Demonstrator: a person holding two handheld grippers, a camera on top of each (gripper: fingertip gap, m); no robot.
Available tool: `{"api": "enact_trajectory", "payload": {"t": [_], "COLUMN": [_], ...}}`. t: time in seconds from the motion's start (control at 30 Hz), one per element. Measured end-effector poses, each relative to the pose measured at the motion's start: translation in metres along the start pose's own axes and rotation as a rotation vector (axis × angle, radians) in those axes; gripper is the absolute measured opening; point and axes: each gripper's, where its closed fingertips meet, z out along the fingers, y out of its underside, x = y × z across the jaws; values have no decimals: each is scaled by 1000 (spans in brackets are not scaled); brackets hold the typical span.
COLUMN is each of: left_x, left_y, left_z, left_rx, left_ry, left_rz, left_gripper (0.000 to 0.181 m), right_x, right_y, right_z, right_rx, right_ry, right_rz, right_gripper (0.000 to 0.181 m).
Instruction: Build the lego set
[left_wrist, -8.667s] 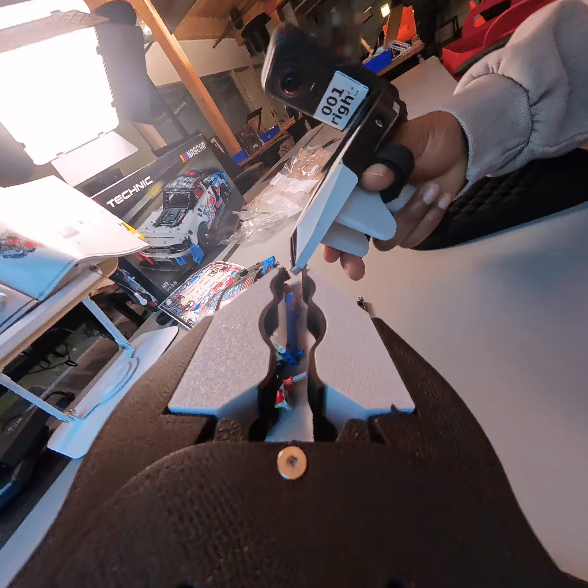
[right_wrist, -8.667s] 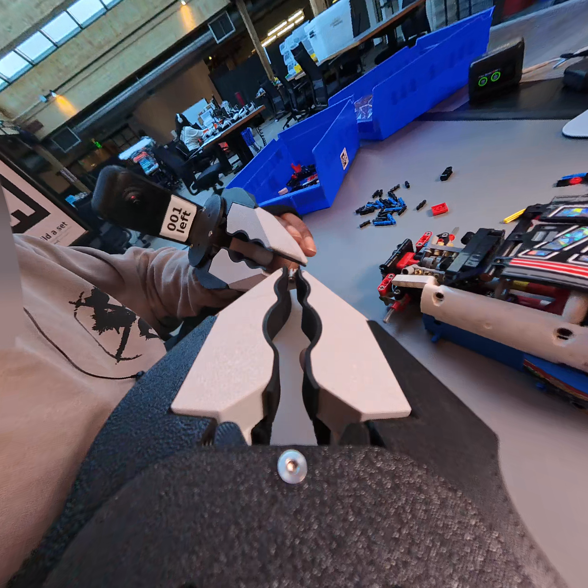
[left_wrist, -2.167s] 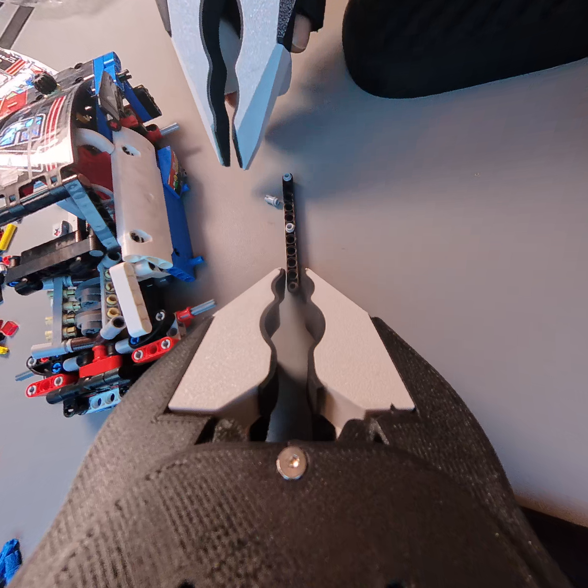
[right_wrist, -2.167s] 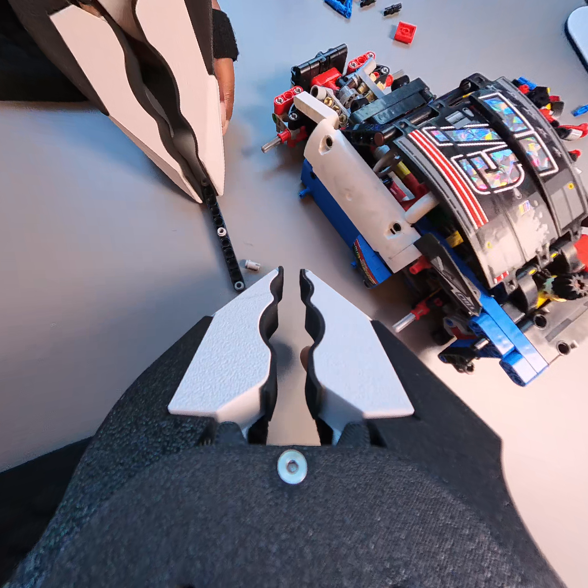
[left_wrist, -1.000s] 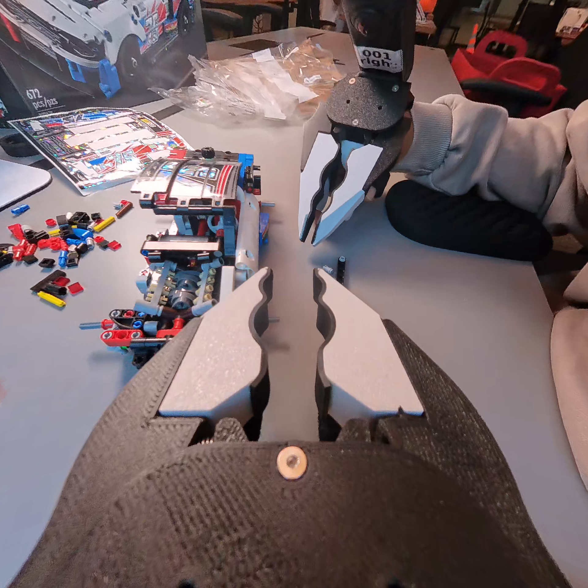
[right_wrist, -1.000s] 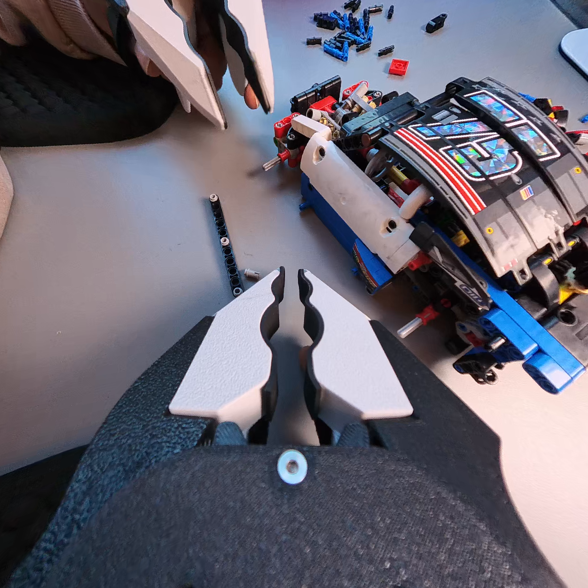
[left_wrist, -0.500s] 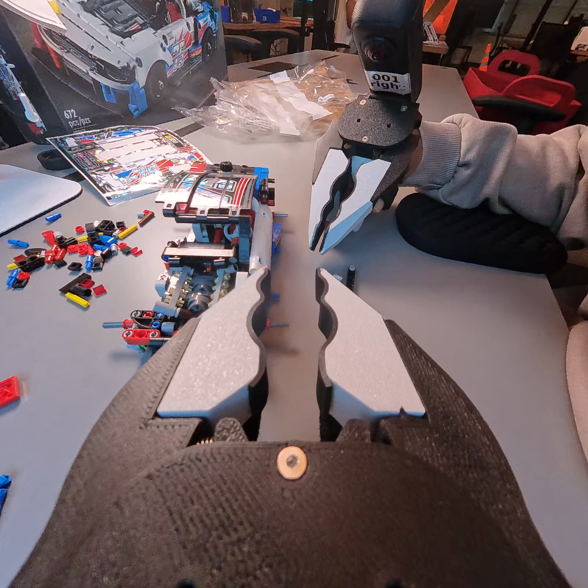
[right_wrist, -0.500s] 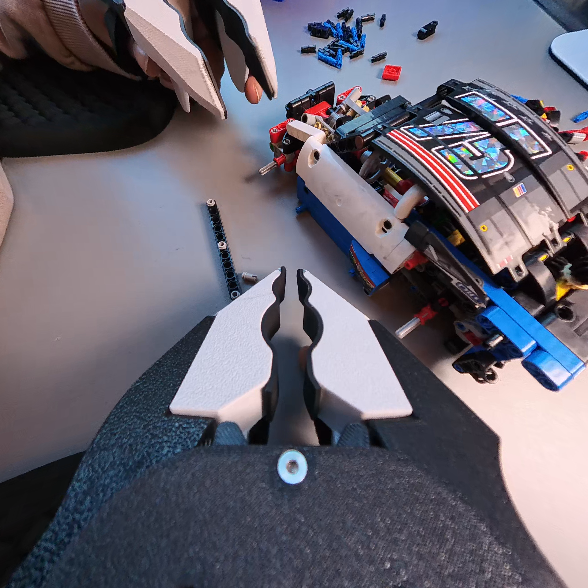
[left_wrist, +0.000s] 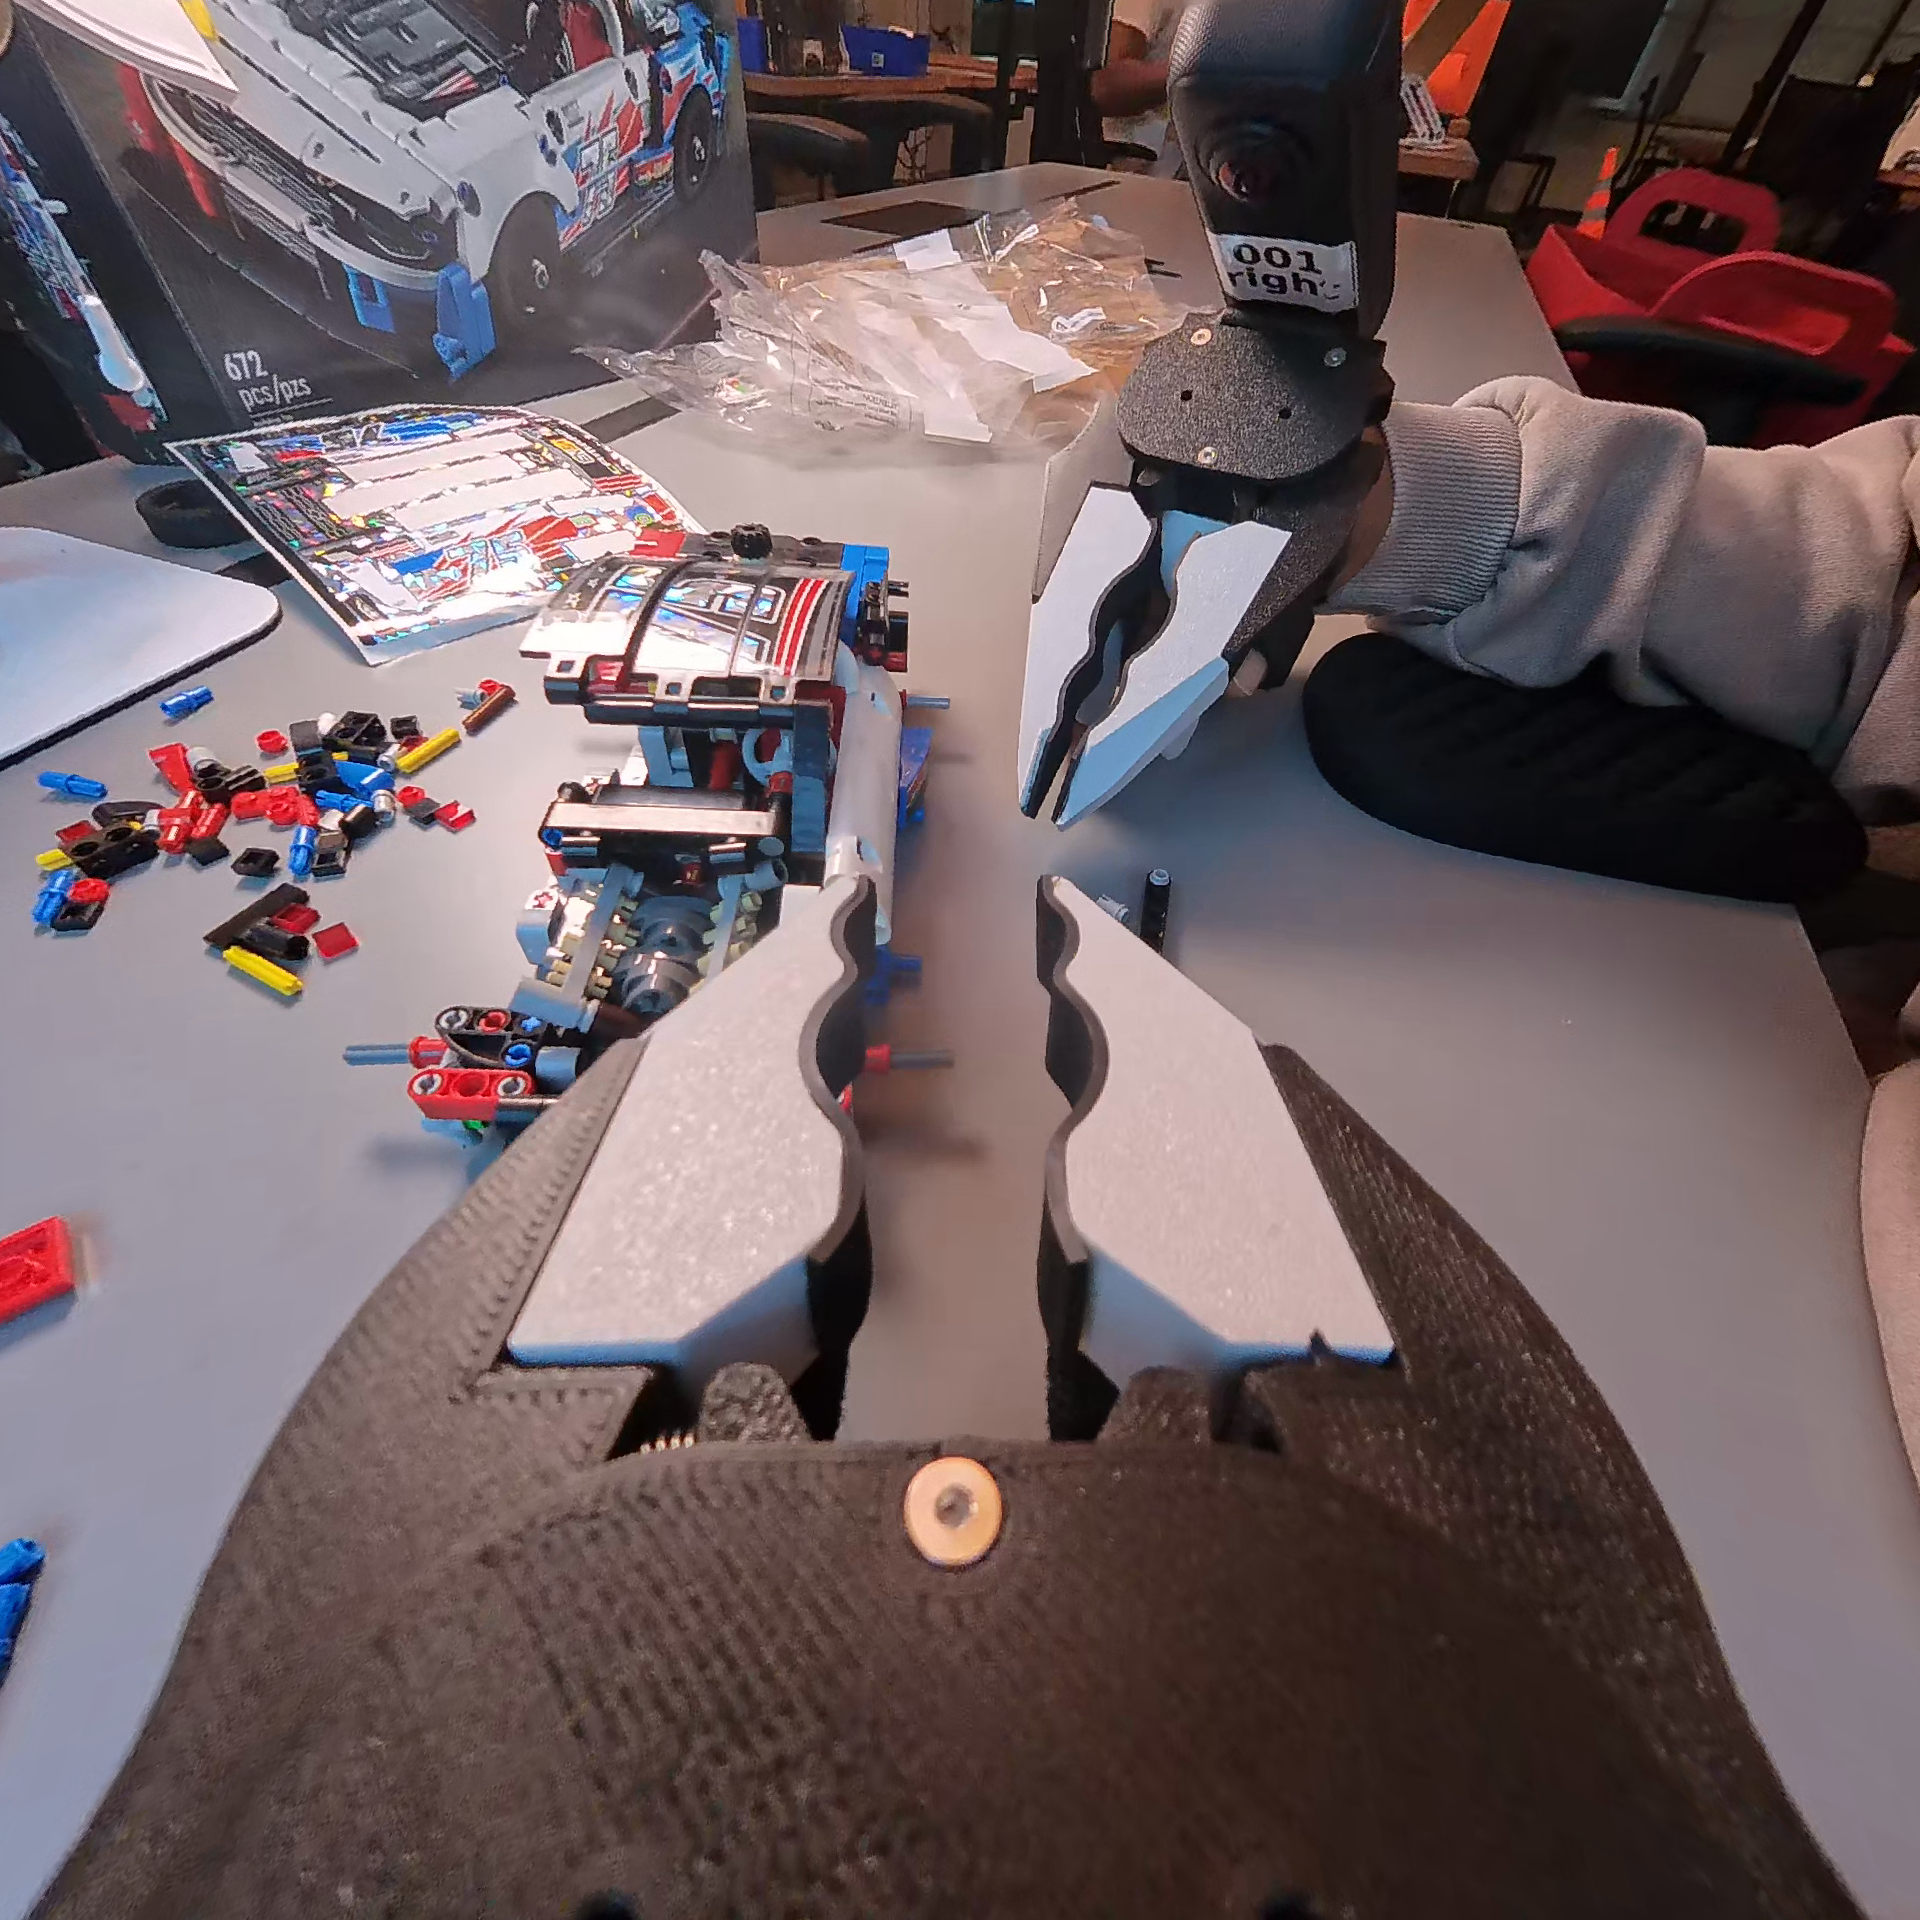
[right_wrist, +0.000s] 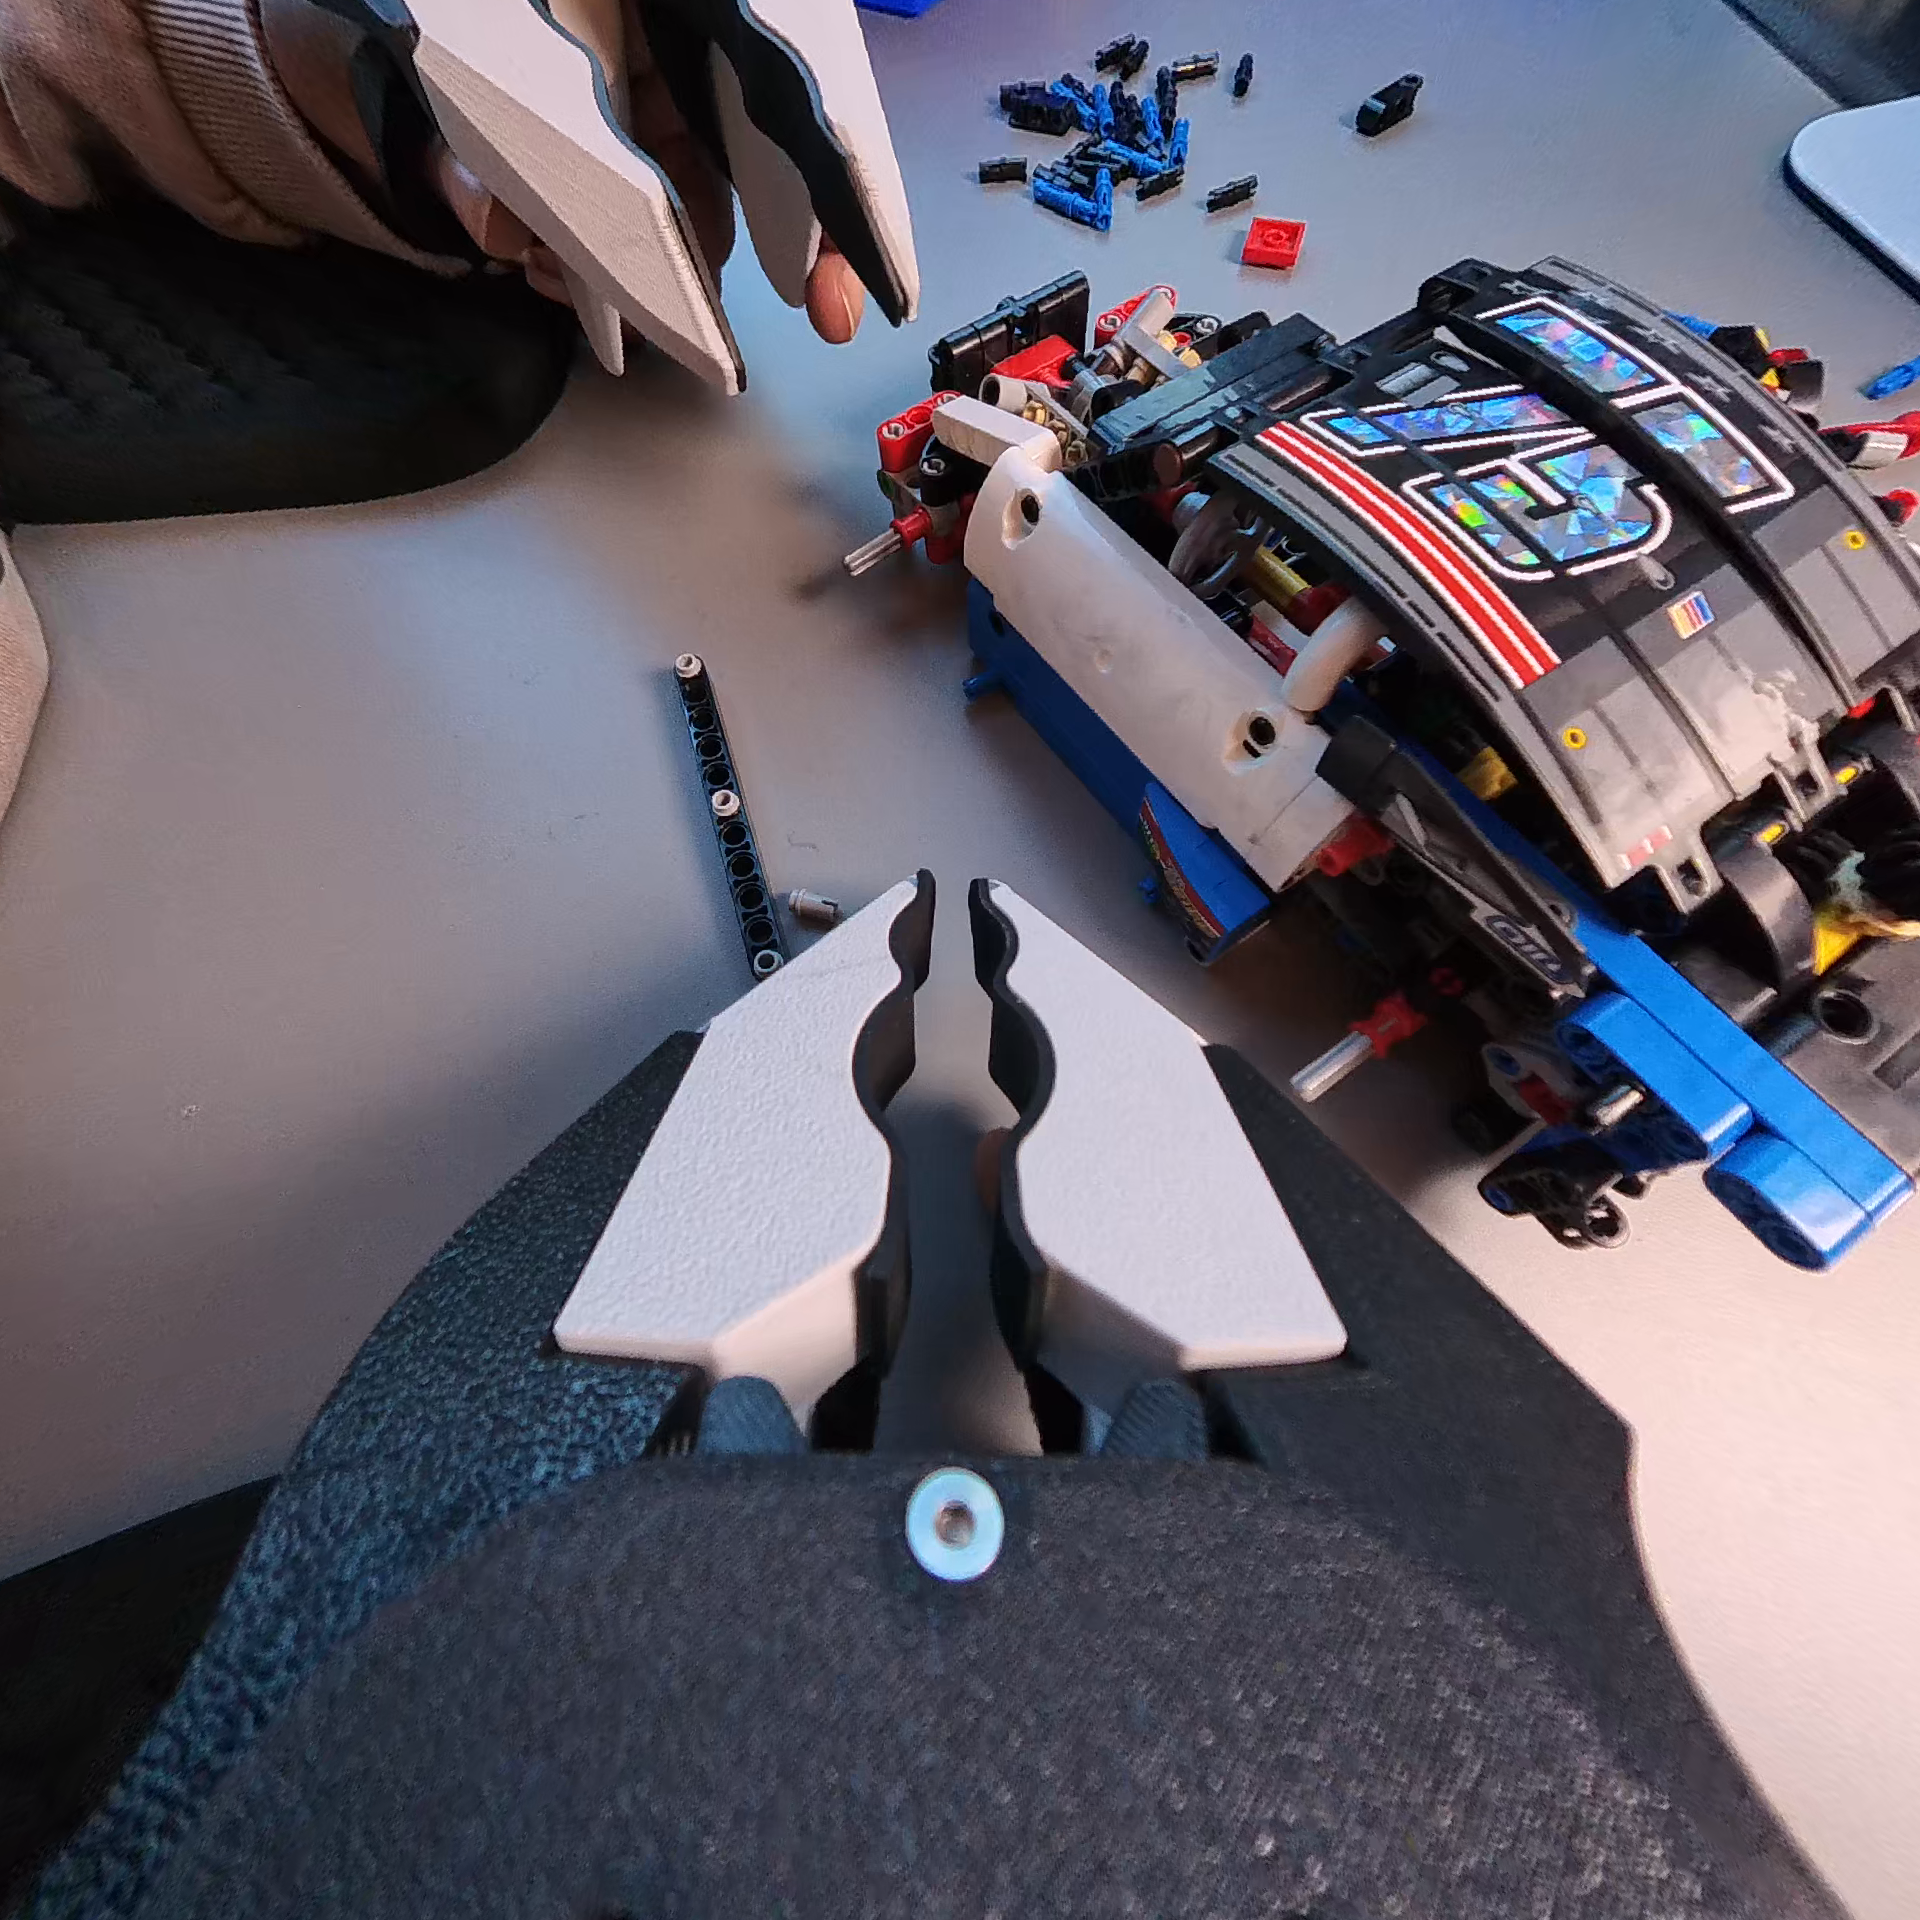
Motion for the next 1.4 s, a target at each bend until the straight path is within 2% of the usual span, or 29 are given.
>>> {"api": "enact_trajectory", "payload": {"t": [0.7, 1.0, 1.23, 1.4], "left_x": [0, 7, 36, 47], "left_y": [1, 8, 27, 46], "left_z": [0, 4, 11, 15], "left_rx": [-5, -50, -180, -311], "left_ry": [-3, 47, 190, 259], "left_rz": [7, 6, 92, 113], "left_gripper": [30, 26, 25, 27], "right_x": [0, -1, -8, -18], "right_y": [0, -1, -17, -10], "right_z": [0, 0, -8, -5], "right_rx": [0, -13, -3, -103], "right_ry": [7, 13, 34, -38], "right_rz": [-1, -11, -68, -132], "right_gripper": [5, 6, 6, 1]}}
